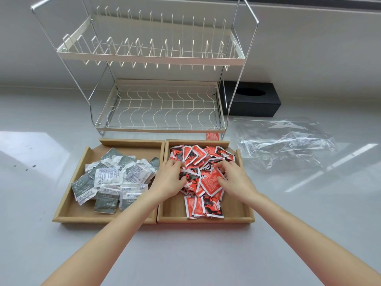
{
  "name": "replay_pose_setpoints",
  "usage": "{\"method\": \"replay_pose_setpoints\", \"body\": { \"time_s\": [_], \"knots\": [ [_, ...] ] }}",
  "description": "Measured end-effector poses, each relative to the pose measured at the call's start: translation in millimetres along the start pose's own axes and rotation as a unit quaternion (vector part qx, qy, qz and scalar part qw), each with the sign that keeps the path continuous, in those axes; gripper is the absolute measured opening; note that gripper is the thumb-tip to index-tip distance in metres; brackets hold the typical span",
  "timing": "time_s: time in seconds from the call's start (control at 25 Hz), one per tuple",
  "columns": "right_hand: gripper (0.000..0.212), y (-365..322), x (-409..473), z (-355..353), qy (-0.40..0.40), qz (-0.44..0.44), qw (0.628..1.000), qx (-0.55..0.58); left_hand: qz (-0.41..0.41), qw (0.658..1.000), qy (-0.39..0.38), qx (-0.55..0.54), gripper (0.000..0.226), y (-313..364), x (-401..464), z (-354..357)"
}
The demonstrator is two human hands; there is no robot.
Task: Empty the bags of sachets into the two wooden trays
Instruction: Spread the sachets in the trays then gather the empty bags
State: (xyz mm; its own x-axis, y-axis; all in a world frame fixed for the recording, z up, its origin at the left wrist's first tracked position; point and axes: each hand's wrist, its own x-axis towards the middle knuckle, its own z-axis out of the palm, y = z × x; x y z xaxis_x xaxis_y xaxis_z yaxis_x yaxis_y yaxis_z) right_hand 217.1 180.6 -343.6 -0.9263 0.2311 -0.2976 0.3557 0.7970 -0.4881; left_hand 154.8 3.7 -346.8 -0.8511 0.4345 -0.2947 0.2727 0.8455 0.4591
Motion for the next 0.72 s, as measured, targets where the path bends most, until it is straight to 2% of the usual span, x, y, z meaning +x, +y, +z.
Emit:
{"method": "replay_pose_setpoints", "body": {
  "time_s": [0.2, 0.36, 0.52, 0.72],
  "knots": [
    [0.037, -3.2, 14.2, -15.5, 0.048, -0.037, 0.998, -0.009, 0.012, 0.999, 0.043, -0.014, 0.045, 3.7, 11.0, -18.8],
    [0.043, -9.3, 38.6, -28.0, 0.048, -0.087, 0.994, -0.046, 0.039, 0.996, 0.060, 0.050, 0.051, 4.6, 35.4, -29.8],
    [0.042, -11.6, 63.6, -29.1, 0.037, -0.093, 0.990, -0.096, 0.048, 0.994, 0.051, 0.079, 0.051, 7.3, 55.9, -29.6],
    [0.038, -13.2, 83.7, -26.6, 0.039, -0.074, 0.993, -0.086, 0.049, 0.994, 0.041, 0.087, 0.047, 7.5, 70.7, -25.8]
  ]
}}
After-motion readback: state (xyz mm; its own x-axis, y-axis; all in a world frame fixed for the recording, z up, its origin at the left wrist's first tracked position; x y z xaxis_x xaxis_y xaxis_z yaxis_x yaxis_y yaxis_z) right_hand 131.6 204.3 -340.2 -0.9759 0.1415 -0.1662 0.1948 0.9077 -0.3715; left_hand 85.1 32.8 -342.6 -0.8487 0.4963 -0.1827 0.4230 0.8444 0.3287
